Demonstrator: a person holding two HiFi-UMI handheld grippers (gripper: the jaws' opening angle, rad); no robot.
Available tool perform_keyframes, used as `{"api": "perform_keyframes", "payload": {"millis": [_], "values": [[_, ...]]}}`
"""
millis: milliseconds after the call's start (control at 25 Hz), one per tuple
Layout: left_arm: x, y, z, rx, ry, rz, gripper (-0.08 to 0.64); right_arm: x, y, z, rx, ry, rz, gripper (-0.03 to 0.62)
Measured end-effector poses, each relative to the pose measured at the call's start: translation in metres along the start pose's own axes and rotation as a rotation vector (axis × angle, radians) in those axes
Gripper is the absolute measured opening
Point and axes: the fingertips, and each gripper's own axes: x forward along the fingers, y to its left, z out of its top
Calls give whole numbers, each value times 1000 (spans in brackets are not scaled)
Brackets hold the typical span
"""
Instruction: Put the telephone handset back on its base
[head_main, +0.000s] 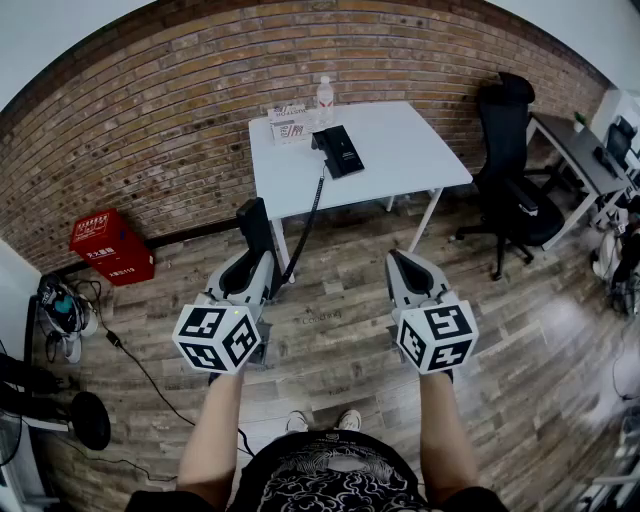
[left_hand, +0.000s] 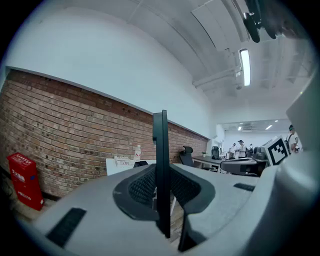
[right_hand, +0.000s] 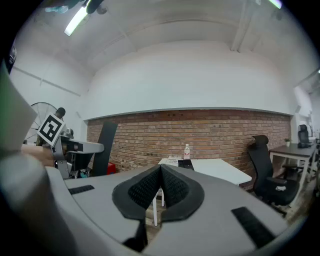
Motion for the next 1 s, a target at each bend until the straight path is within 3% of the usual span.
{"api": "perform_keyframes", "payload": {"millis": [1000], "values": [[86,-45,-13,2,41,36,78,23,-91,-15,59,-8,72,2]]}}
